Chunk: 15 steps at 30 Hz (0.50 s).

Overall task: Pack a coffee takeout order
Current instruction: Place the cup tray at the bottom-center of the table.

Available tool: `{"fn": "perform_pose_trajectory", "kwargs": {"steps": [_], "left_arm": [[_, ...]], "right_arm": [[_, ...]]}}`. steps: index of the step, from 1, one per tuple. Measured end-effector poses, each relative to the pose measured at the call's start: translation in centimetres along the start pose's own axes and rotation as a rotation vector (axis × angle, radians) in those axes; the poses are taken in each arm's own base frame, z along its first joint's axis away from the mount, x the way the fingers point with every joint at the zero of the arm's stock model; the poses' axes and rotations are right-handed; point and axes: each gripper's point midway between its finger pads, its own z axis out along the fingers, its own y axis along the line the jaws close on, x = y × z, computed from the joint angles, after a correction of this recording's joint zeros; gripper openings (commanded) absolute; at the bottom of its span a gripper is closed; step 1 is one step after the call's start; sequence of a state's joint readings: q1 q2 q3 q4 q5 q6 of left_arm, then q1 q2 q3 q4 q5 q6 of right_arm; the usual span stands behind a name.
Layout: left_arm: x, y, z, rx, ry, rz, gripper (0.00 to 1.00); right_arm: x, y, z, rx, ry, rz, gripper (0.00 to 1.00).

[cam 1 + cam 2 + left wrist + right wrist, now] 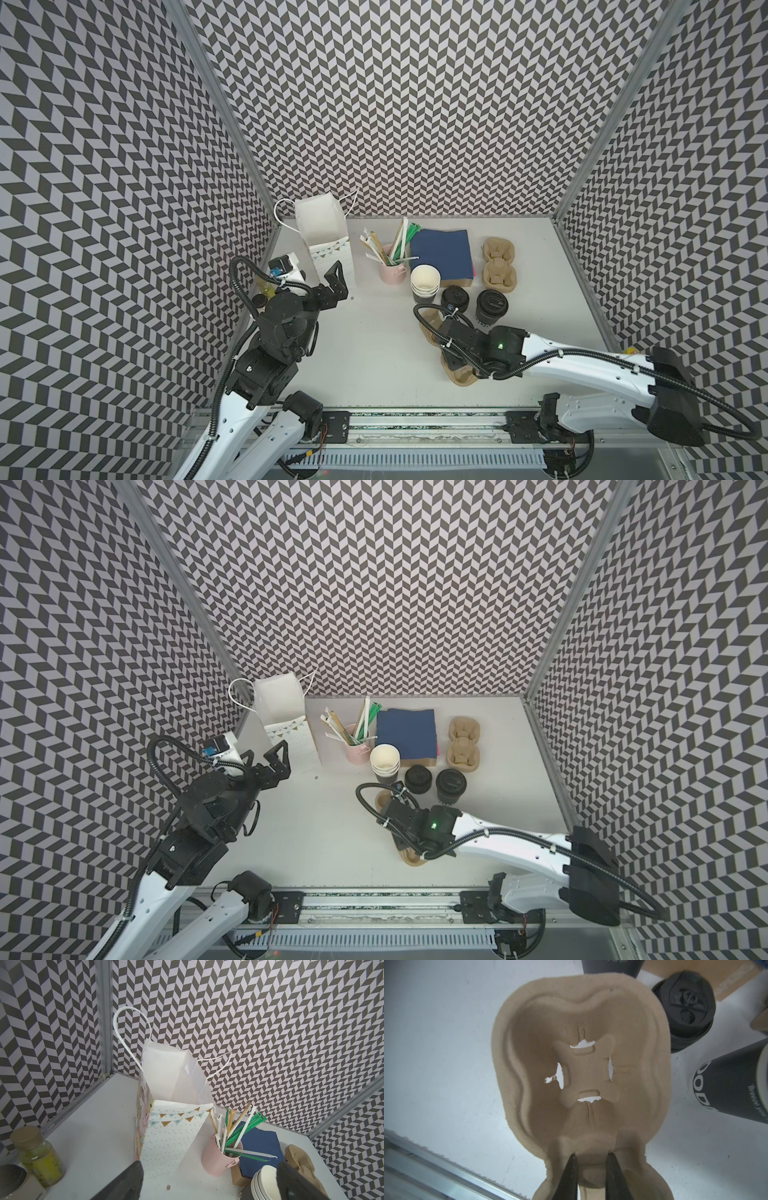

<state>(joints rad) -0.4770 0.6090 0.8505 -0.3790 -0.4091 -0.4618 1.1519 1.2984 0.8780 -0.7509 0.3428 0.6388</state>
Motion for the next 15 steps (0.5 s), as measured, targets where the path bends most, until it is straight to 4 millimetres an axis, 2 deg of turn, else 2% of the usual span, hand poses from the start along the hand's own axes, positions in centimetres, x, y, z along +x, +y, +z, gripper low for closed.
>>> {"fn": "perform_pose_trajectory", "kwargs": {"steps": [5,11,15], "left_arm": [[-1.8,-0.9,0.6,-0.011,-0.011,-0.007,1.00],[-1.9,-0.7,2.2,-0.063,0.020,0.007,1.00],[-2.7,0.2,3.7,-0.127,0.044,0.003,1.00]], "right_arm": [[2.0,-0.2,2.1,0.024,0.056,-0.021,0.00],[2.3,0.2,3.3,0.024,0.064,-0.026,0.00],[2.4,0.3,3.8,0.030,0.069,-0.030,0.10]]}}
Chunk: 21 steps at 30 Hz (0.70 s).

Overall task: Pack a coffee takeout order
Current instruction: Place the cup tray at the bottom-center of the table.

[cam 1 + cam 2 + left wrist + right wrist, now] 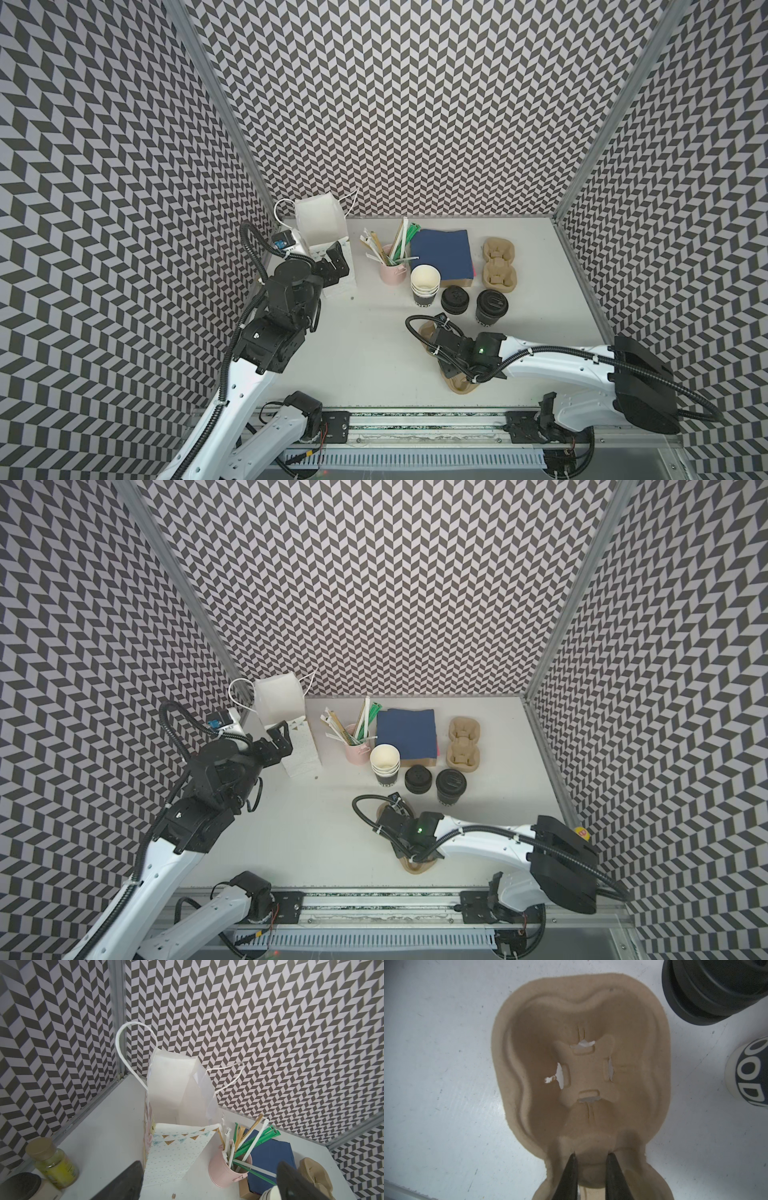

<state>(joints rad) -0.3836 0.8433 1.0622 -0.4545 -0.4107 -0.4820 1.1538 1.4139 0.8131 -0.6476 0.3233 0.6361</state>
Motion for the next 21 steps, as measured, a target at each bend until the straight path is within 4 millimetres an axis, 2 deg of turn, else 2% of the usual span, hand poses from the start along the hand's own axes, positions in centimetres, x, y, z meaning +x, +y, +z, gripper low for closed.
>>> {"fn": "perform_pose_trajectory", "kwargs": {"steps": [5,8,15,18,21], "left_arm": [[-1.8,1.3,2.2,-0.066,0.021,-0.041,1.00],[-2.8,2.7,3.5,-0.109,0.033,-0.078,1.00],[-3.3,6.1,6.1,-0.197,0.085,-0.155,1.00],[-3.5,7.3,7.4,-0.235,0.115,-0.180,0.99],[-4.0,8.1,8.8,-0.260,0.135,-0.197,0.99]], "right_arm": [[-0.1,0.0,0.0,0.000,-0.005,-0.006,0.19],[-0.2,-0.1,0.0,0.004,-0.008,-0.009,0.30],[-0.6,-0.5,0.0,0.014,-0.018,-0.018,0.41],[-1.1,-0.6,-0.7,0.012,-0.029,-0.020,0.47],[-2.8,-0.2,-2.5,-0.010,-0.072,-0.016,0.58]]}}
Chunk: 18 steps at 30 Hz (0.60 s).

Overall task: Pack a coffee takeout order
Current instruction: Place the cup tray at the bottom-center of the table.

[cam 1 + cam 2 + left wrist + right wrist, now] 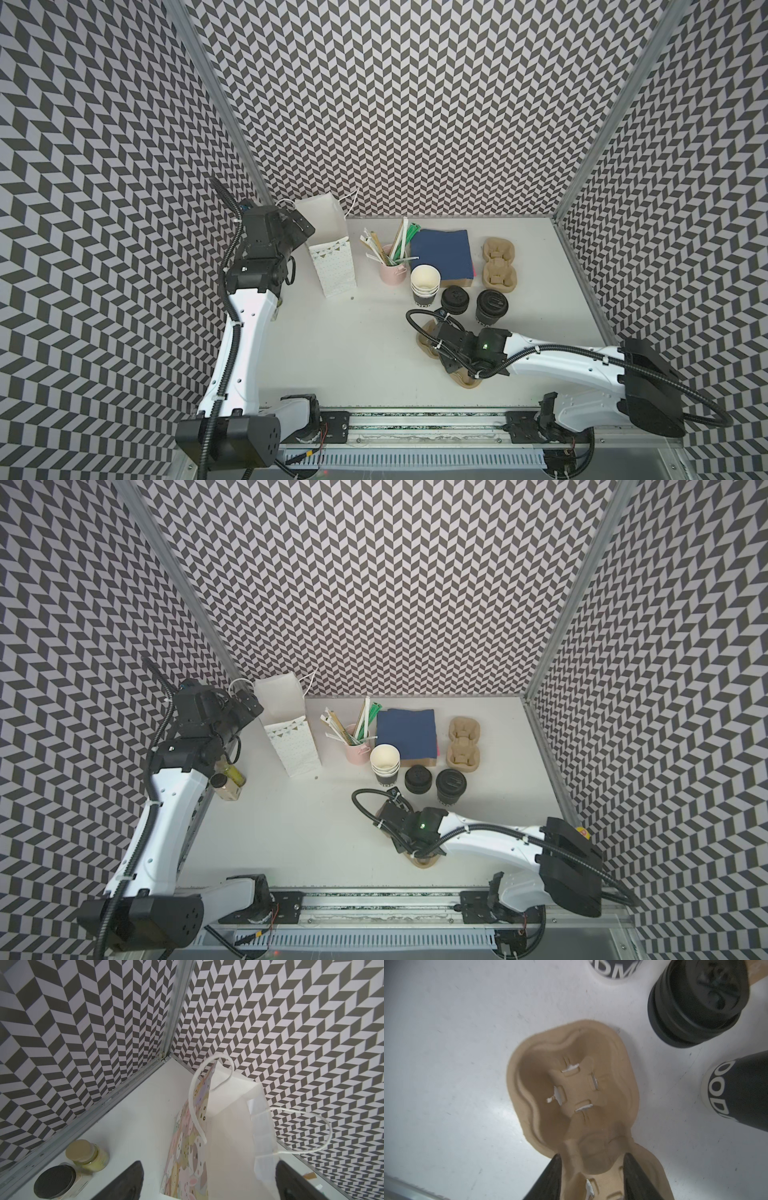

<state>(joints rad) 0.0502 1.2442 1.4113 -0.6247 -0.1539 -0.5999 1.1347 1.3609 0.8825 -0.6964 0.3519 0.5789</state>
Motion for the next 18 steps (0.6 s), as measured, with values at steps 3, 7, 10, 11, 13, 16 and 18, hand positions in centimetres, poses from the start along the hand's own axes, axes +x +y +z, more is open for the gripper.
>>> {"fn": "perform_pose_trajectory", "kwargs": {"steps": [3,7,10,11,13,16,18], "left_arm": [[-0.5,0.0,1.1,-0.018,0.011,-0.003,0.96],[-0.3,0.4,2.9,-0.047,0.036,-0.006,0.92],[0.9,1.1,5.0,-0.078,0.085,-0.003,0.88],[1.4,1.3,5.7,-0.083,0.105,-0.002,0.86],[2.4,1.5,6.9,-0.089,0.143,0.003,0.82],[3.3,1.7,7.9,-0.098,0.173,0.007,0.76],[3.5,1.7,8.1,-0.099,0.179,0.010,0.73]], "right_arm": [[-2.8,0.7,-2.9,-0.054,-0.077,0.017,0.65],[-6.5,1.4,-7.1,-0.132,-0.192,0.046,0.75],[-7.8,1.3,-9.2,-0.163,-0.250,0.054,0.79],[-8.0,1.2,-9.7,-0.169,-0.265,0.054,0.79],[-8.1,0.9,-10.4,-0.175,-0.285,0.054,0.80],[-8.3,0.5,-11.2,-0.182,-0.304,0.054,0.80],[-8.2,0.4,-11.4,-0.184,-0.308,0.053,0.81]]}}
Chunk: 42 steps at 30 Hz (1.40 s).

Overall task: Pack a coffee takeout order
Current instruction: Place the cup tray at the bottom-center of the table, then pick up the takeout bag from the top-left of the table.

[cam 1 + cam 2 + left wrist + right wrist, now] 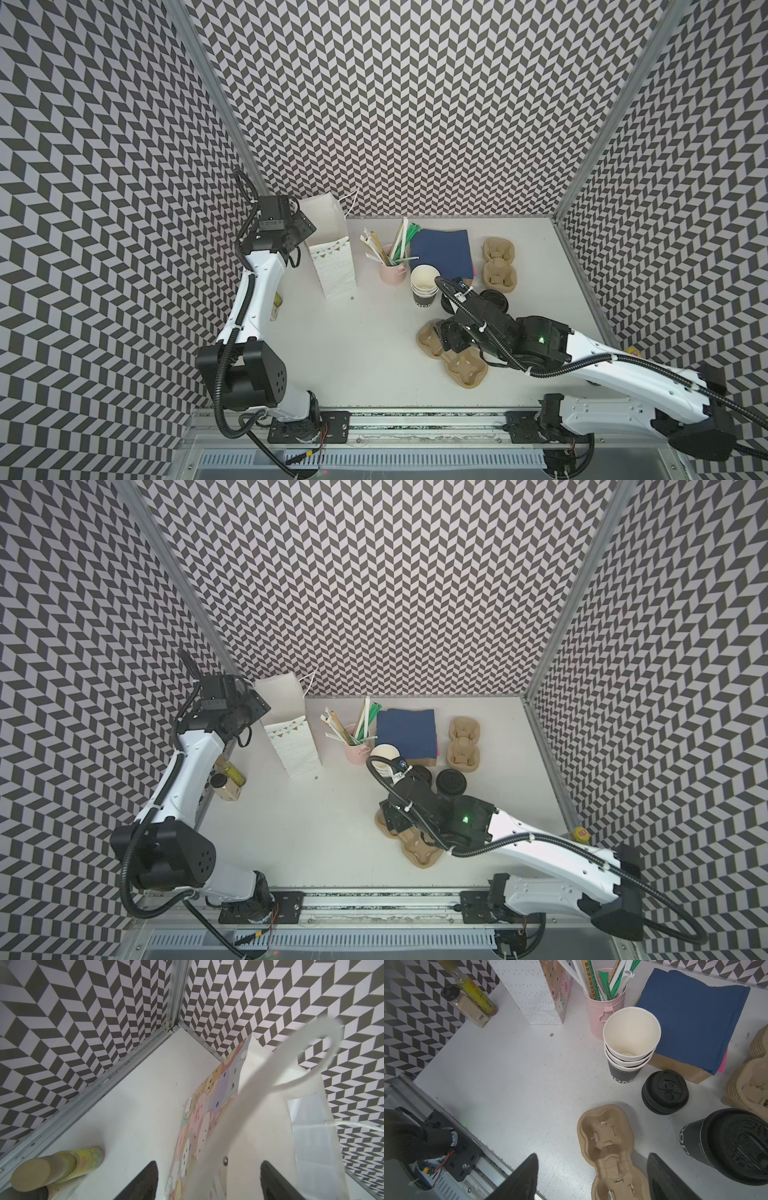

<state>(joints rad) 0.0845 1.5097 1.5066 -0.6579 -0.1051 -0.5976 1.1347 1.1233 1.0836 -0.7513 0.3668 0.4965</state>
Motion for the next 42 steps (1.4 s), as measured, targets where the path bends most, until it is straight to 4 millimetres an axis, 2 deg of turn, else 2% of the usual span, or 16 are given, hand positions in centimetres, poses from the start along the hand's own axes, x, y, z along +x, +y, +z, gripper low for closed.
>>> {"fn": "perform_pose_trajectory", "kwargs": {"steps": [6,19,27,28,32,34,42], "left_arm": [[0.0,-0.3,0.0,0.010,-0.001,0.001,0.63],[0.1,-0.6,0.5,0.031,0.004,0.005,0.52],[1.0,-0.5,1.9,0.026,0.038,0.010,0.36],[1.0,-0.6,2.0,0.026,0.040,0.010,0.32],[1.1,-0.6,2.1,0.029,0.046,0.017,0.30],[1.2,-0.6,2.1,0.030,0.047,0.014,0.23],[1.3,-0.8,2.1,0.042,0.053,0.019,0.10]], "right_arm": [[0.0,-0.2,-0.2,0.004,0.000,-0.006,0.82],[0.8,-0.4,0.3,0.014,0.017,-0.016,0.82],[1.1,-0.5,0.4,0.015,0.023,-0.018,0.82],[1.3,-0.6,0.5,0.017,0.027,-0.019,0.82],[1.5,-0.6,0.6,0.019,0.031,-0.021,0.82],[1.5,-0.6,0.6,0.019,0.031,-0.021,0.82],[1.5,-0.6,0.6,0.020,0.031,-0.021,0.82]]}}
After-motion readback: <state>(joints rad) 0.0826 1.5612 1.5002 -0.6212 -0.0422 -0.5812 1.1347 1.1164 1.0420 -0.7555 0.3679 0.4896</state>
